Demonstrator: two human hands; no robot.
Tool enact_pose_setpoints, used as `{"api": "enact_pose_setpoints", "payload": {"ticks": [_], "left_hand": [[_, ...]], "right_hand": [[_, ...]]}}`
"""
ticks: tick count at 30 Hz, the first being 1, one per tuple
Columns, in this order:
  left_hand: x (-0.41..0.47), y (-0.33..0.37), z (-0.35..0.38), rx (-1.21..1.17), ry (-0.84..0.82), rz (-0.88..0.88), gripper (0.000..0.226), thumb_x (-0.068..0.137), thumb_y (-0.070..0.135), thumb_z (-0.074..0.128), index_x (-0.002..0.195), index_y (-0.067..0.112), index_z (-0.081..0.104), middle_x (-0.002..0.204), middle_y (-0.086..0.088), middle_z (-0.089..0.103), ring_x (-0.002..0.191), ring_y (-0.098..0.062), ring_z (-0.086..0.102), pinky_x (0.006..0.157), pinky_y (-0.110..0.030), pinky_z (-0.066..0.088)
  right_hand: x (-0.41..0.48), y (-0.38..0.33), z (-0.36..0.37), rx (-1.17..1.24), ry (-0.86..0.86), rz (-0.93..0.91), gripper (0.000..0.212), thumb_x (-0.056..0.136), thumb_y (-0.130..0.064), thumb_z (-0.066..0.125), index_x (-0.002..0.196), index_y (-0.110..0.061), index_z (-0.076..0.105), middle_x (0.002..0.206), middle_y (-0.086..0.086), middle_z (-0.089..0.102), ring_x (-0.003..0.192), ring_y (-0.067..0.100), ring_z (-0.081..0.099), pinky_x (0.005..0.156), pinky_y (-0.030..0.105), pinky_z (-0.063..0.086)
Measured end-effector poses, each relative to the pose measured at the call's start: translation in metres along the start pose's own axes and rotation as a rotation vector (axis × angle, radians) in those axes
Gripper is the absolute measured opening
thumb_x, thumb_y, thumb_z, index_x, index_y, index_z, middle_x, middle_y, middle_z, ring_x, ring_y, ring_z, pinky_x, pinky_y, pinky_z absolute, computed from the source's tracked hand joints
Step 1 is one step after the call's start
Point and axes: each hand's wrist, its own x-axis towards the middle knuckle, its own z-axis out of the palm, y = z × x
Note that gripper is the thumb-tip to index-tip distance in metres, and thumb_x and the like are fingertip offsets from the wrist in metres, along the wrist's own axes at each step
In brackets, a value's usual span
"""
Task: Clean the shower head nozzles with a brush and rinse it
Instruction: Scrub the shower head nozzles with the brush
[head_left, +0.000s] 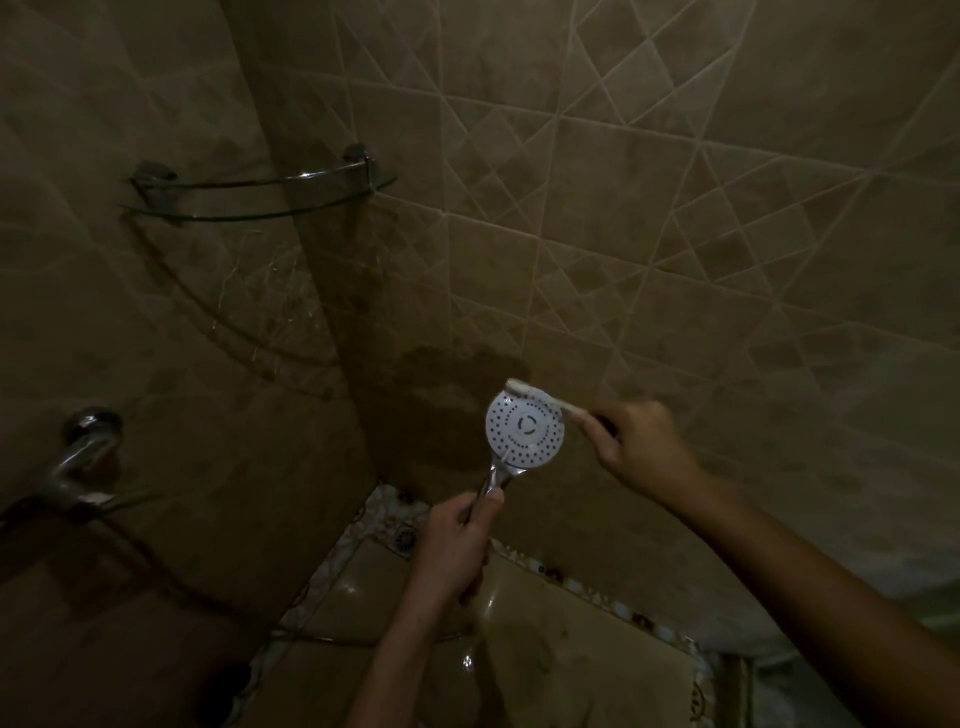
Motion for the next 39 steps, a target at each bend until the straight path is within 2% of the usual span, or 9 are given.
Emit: {"api": "enact_pose_setpoints", "payload": {"ticks": [6, 10, 15, 19, 23, 27, 31, 35, 39], "left_hand": [[0.003, -0.004, -0.006, 0.096, 0.007, 0.026, 0.041, 0.098, 0.035, 0.059, 0.060, 0.022, 0.050, 0.046, 0.011, 0.045, 0.046, -0.004, 0.043, 0.046, -0.022, 0.032], [0.003, 0.000, -0.008, 0.079, 0.009, 0.020, 0.044, 0.099, 0.032, 0.059, 0.058, 0.020, 0.047, 0.043, 0.010, 0.044, 0.042, -0.004, 0.042, 0.044, -0.021, 0.032], [-0.003, 0.002, -0.005, 0.001, -0.017, -0.048, 0.037, 0.099, 0.037, 0.057, 0.070, 0.014, 0.057, 0.048, -0.003, 0.048, 0.035, -0.012, 0.043, 0.038, -0.019, 0.031], [-0.011, 0.006, 0.006, -0.088, -0.018, -0.113, 0.035, 0.099, 0.039, 0.057, 0.074, 0.014, 0.059, 0.053, -0.010, 0.047, 0.032, -0.012, 0.039, 0.034, -0.017, 0.028], [-0.022, 0.011, 0.018, -0.139, -0.013, -0.128, 0.035, 0.100, 0.036, 0.056, 0.077, 0.010, 0.061, 0.056, -0.011, 0.047, 0.030, -0.010, 0.038, 0.032, -0.014, 0.026], [-0.030, 0.014, 0.032, -0.154, -0.010, -0.178, 0.047, 0.100, 0.040, 0.054, 0.093, -0.007, 0.056, 0.053, -0.008, 0.046, 0.030, -0.013, 0.036, 0.033, -0.013, 0.026], [-0.036, 0.017, 0.043, -0.170, 0.001, -0.207, 0.047, 0.100, 0.042, 0.053, 0.095, -0.005, 0.057, 0.050, -0.005, 0.046, 0.028, -0.013, 0.035, 0.034, -0.013, 0.026], [-0.041, 0.019, 0.053, -0.182, 0.008, -0.219, 0.041, 0.097, 0.047, 0.055, 0.084, 0.008, 0.060, 0.051, -0.005, 0.049, 0.029, -0.014, 0.037, 0.035, -0.015, 0.028], [-0.048, 0.020, 0.062, -0.205, 0.007, -0.246, 0.046, 0.099, 0.046, 0.053, 0.094, 0.001, 0.059, 0.052, -0.003, 0.050, 0.031, -0.013, 0.038, 0.034, -0.016, 0.027]], "right_hand": [[-0.011, -0.012, 0.003, 0.054, -0.190, -0.275, 0.032, 0.099, -0.038, 0.053, 0.076, -0.021, 0.067, 0.056, -0.012, 0.054, 0.045, 0.005, 0.049, 0.044, 0.018, 0.039], [0.000, 0.008, 0.002, 0.015, 0.099, 0.012, 0.036, 0.097, -0.035, 0.056, 0.073, -0.014, 0.070, 0.053, -0.006, 0.057, 0.042, 0.007, 0.050, 0.043, 0.031, 0.044], [-0.023, 0.009, 0.012, 0.114, -0.137, -0.234, 0.036, 0.099, -0.045, 0.050, 0.070, -0.027, 0.060, 0.054, -0.016, 0.049, 0.043, 0.004, 0.046, 0.042, 0.017, 0.038], [-0.017, 0.022, 0.004, 0.093, 0.160, -0.009, 0.027, 0.094, -0.027, 0.064, 0.069, -0.018, 0.070, 0.052, -0.007, 0.059, 0.043, 0.002, 0.045, 0.045, 0.021, 0.034], [-0.038, 0.024, 0.002, 0.146, -0.084, -0.223, 0.025, 0.095, -0.028, 0.062, 0.073, -0.035, 0.056, 0.053, -0.022, 0.043, 0.047, -0.002, 0.049, 0.047, 0.007, 0.032], [-0.036, 0.042, -0.005, 0.149, 0.126, -0.024, 0.029, 0.097, -0.030, 0.061, 0.071, -0.020, 0.067, 0.055, -0.014, 0.055, 0.047, 0.003, 0.051, 0.047, 0.012, 0.034], [-0.056, 0.044, -0.007, 0.159, -0.121, -0.257, 0.026, 0.098, -0.033, 0.057, 0.071, -0.032, 0.056, 0.054, -0.021, 0.043, 0.046, -0.003, 0.046, 0.047, 0.009, 0.033], [-0.050, 0.060, -0.011, 0.173, 0.141, -0.018, 0.032, 0.097, -0.037, 0.054, 0.079, -0.017, 0.071, 0.059, -0.009, 0.059, 0.048, 0.003, 0.052, 0.045, 0.026, 0.045], [-0.067, 0.063, -0.014, 0.226, -0.077, -0.221, 0.032, 0.098, -0.040, 0.053, 0.076, -0.021, 0.067, 0.058, -0.016, 0.054, 0.051, 0.007, 0.055, 0.046, 0.019, 0.042]]}}
